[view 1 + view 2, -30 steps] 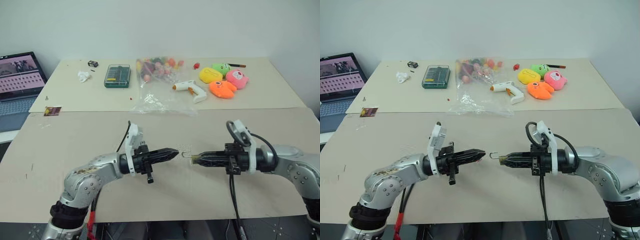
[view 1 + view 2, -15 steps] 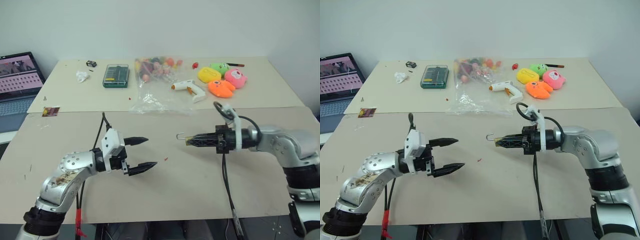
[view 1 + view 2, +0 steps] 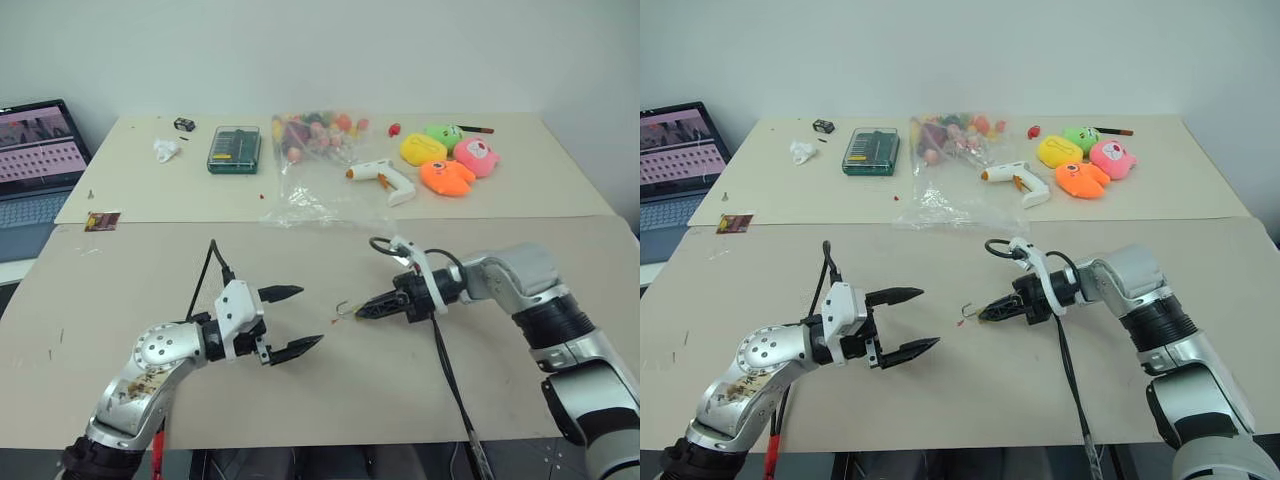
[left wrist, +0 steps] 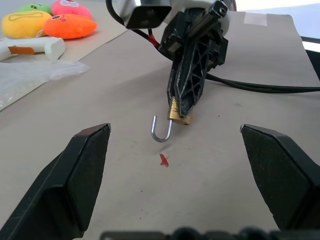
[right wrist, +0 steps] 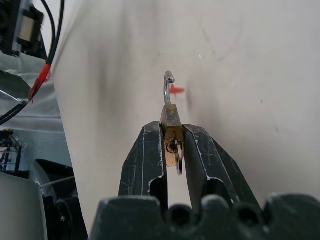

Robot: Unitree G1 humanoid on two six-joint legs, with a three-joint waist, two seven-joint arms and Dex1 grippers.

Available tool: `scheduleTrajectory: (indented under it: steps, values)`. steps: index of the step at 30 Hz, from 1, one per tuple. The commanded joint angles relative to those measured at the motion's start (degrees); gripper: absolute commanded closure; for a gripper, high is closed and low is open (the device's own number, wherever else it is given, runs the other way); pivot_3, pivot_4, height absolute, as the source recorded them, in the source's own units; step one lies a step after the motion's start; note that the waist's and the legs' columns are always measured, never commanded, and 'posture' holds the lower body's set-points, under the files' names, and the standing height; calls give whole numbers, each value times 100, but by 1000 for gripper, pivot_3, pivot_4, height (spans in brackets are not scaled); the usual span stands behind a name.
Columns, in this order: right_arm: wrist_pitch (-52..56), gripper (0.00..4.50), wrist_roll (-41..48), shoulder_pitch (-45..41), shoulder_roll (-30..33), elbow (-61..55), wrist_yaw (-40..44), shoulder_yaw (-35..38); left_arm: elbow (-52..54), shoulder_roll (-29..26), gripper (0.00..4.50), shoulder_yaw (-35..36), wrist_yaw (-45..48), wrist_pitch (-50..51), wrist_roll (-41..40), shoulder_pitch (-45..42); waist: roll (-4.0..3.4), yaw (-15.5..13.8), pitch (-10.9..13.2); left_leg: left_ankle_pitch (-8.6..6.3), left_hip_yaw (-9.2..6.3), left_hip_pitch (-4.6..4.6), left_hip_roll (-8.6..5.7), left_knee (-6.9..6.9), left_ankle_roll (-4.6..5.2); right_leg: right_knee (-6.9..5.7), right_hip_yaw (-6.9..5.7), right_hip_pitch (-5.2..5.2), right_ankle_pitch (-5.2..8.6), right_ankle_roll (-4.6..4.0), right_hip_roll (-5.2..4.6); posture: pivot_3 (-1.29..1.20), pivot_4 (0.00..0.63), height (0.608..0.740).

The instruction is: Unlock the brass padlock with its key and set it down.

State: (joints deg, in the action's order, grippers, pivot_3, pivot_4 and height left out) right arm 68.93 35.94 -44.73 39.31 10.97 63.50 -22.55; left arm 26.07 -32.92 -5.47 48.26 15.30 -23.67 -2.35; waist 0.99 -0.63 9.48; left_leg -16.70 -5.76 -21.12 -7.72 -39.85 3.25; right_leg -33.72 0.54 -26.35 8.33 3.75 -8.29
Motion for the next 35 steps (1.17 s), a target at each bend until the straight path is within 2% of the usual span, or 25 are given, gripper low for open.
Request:
scheduleTrajectory:
  steps: [1, 3, 8, 10, 13, 17, 20, 24, 27, 30, 35]
  values:
    - [-229, 3138, -214, -183, 154, 137, 311, 11, 168, 73, 0, -46, -77, 9, 17, -68, 0, 0, 0, 0, 0, 1, 0, 0, 0, -2, 0, 0, 0, 0, 0, 0, 150, 740]
    - [-351, 2436, -339, -207, 303, 251, 476, 68, 113, 131, 0, -76, -90, 65, -31, -143, 0, 0, 0, 1, 0, 0, -1, -1, -1, -2, 0, 0, 0, 0, 0, 0, 150, 740]
    - [-1353, 720, -891, 82, 1371, 282, 1589, -142, -79, 350, 0, 100, -187, 644, -558, -552, 0, -20, 0, 1, 0, 0, -6, -9, -2, -15, -1, 1, 0, 1, -4, 0, 150, 740]
    - [-1571, 13, -1005, 107, 1556, 392, 1841, -108, -149, 343, 0, 138, -187, 786, -626, -664, 0, 1, 0, 1, -1, 1, -6, -9, -2, -18, -2, 1, 2, 3, -3, 0, 150, 740]
    - [-2426, 13, -989, 311, 1910, 445, 2309, 434, -266, 252, 0, 77, -87, 1291, -845, -990, 1, 42, 1, -1, 7, 4, 0, -9, -5, -19, -1, 1, 2, 3, -2, 0, 150, 740]
    - [-2894, 13, -713, 422, 1600, -56, 1735, 1415, -382, -7, 0, 54, 163, 1586, -865, -1320, 0, 116, 1, 1, 10, 8, 1, -10, -8, -25, 3, 0, 2, 4, -1, 0, 150, 740]
    - [-3047, 13, -483, 724, 1510, -1034, 1494, 1998, -753, -187, 0, 222, 272, 1543, -752, -1700, 1, 122, 1, 5, 8, 8, 9, -7, -16, -27, 4, 0, 2, 3, 4, 0, 150, 740]
    - [-3319, 13, -957, 1348, 1667, -2046, 1014, 2014, -1315, -523, 0, 416, 403, 1125, -391, -2087, 1, 60, 1, 4, 3, 8, 15, -8, -20, -26, 0, 0, 2, 2, 14, 0, 150, 740]
    - [-3295, 13, -989, 1709, 1447, -2556, 564, 2071, -1642, -722, 0, 555, 505, 797, -191, -2257, 1, 34, 1, 3, 4, 5, 13, -9, -20, -25, 2, -4, 1, 1, 15, 0, 150, 740]
    - [-3168, 13, -922, 1782, 1128, -2584, 67, 2260, -1764, -760, 0, 616, 540, 671, -118, -2363, 1, 34, 1, 3, 6, 4, 13, -10, -20, -23, 5, -4, 1, 0, 15, 0, 150, 740]
    - [-3186, 13, -922, 1869, 1111, -2452, -138, 2392, -1722, -646, 0, 580, 481, 613, -41, -2391, 1, 1, 2, 3, 5, 4, 13, -9, -20, -23, 5, -4, 1, 0, 16, 0, 150, 740]
